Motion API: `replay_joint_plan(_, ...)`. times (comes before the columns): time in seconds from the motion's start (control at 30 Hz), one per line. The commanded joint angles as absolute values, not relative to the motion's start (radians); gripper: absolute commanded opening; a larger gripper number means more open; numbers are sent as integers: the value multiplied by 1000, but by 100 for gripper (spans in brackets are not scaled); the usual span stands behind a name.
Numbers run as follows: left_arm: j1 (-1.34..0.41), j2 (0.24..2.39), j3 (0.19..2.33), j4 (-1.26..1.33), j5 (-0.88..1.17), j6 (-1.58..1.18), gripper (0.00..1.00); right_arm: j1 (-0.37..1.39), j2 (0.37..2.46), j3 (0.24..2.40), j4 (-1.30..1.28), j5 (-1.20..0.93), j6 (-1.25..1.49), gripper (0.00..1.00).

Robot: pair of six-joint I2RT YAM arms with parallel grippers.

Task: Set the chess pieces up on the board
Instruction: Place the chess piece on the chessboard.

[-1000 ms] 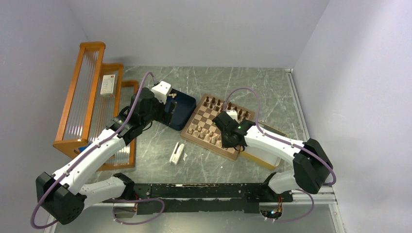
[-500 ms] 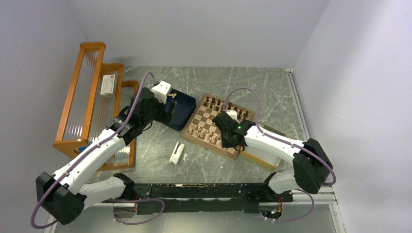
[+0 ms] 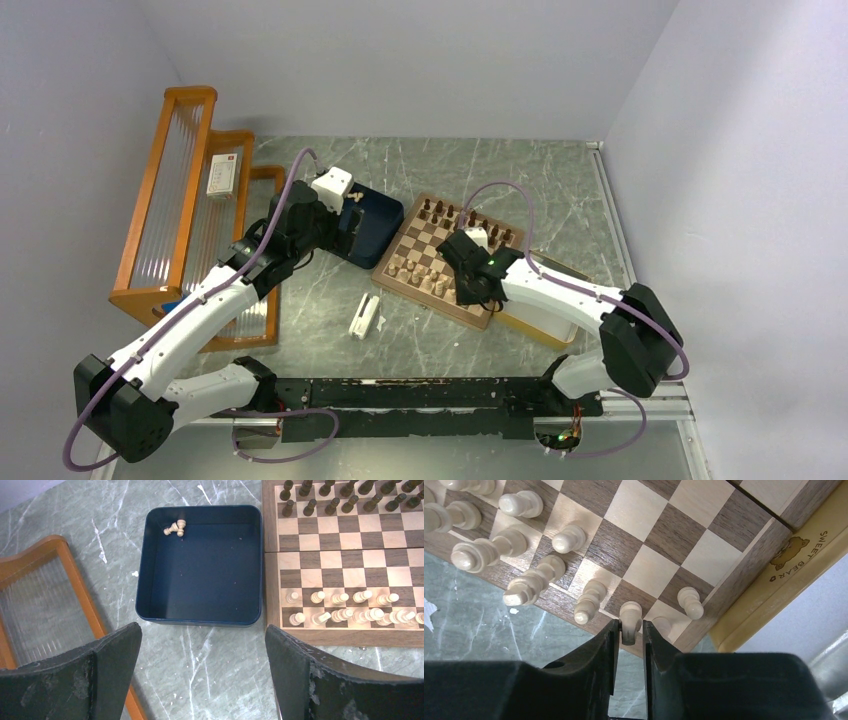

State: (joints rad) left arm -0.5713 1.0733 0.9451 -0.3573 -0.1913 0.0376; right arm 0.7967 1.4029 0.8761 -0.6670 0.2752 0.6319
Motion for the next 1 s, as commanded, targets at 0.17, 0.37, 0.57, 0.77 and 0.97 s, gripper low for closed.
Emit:
replay_joint_plan(0.17,-572,1058,930,-334,-168,38,97,787,1398,880,-668,292,643,34)
replay_joint_plan(0.37,-571,1077,934,-341,-156,31,98,788,1362,886,-664,312,634,37)
replay_joint_plan(0.57,-572,1077,931,-339,-159,27,98,787,1346,884,-663,309,631,34)
replay_joint_plan(0.77,-572,1074,925,-339,-171,29,98,787,1318,899,-671,307,631,32)
replay_joint_plan(0.97,-572,1086,920,-329,-134,-11,98,787,1261,931,-679,319,630,38)
